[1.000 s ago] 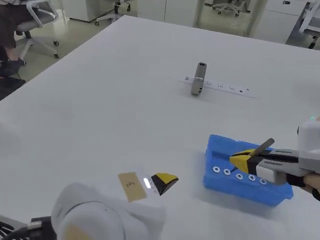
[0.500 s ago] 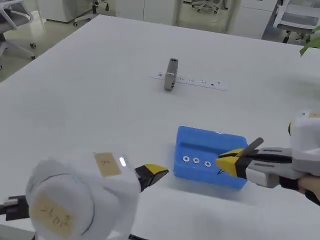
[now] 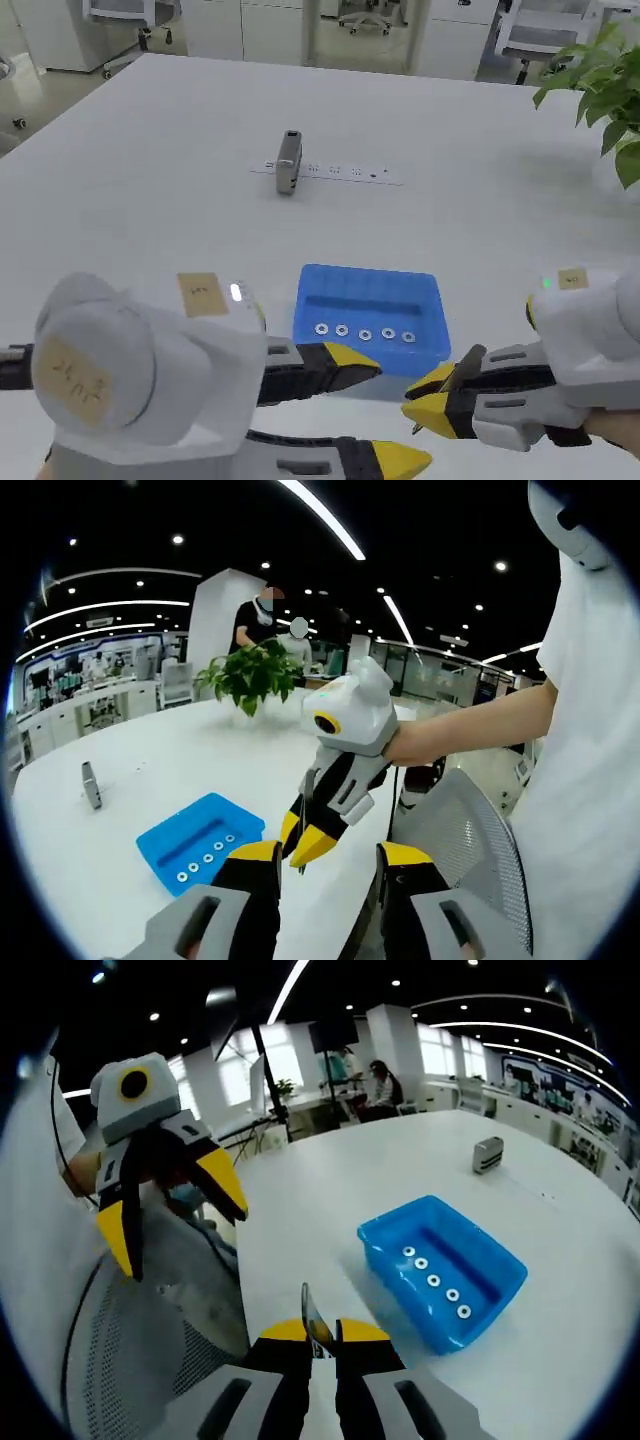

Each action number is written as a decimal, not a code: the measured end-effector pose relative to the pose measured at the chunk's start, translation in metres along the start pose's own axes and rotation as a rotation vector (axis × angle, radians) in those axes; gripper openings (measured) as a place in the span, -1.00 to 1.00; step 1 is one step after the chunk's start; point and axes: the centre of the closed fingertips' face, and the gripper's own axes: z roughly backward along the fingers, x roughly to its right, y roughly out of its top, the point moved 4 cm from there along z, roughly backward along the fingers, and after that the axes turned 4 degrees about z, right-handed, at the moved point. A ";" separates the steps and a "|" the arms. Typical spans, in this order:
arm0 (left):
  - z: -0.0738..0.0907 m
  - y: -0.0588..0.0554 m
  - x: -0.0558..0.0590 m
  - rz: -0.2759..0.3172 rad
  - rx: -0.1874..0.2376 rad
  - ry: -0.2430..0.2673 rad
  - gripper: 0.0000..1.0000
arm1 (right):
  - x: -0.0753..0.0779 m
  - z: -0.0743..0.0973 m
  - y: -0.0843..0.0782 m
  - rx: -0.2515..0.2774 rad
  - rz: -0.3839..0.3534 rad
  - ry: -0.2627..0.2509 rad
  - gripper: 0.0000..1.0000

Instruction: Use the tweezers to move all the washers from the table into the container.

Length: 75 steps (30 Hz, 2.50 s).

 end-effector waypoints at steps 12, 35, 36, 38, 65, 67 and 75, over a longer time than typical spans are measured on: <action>-0.033 0.014 0.013 -0.067 -0.035 -0.162 -0.81 | -0.034 0.017 -0.015 -0.068 0.064 0.040 -0.91; -0.056 0.011 0.037 -0.216 -0.119 -0.333 -1.00 | -0.041 0.031 -0.039 -0.286 0.223 -0.057 -0.91; -0.056 0.011 0.036 -0.226 -0.122 -0.328 -1.00 | -0.040 0.031 -0.039 -0.284 0.220 -0.059 -0.91; -0.054 0.010 0.034 -0.247 -0.130 -0.326 -1.00 | -0.038 0.031 -0.039 -0.277 0.212 -0.065 -0.90; -0.034 -0.057 -0.040 -0.247 -0.369 -0.104 -1.00 | 0.003 -0.037 -0.044 -0.215 0.304 0.018 -0.84; -0.033 -0.062 -0.043 -0.236 -0.380 -0.097 -1.00 | 0.004 -0.041 -0.045 -0.209 0.300 0.027 -0.83; -0.030 -0.078 -0.053 -0.206 -0.424 -0.081 -1.00 | 0.004 -0.047 -0.047 -0.169 0.235 0.030 -0.81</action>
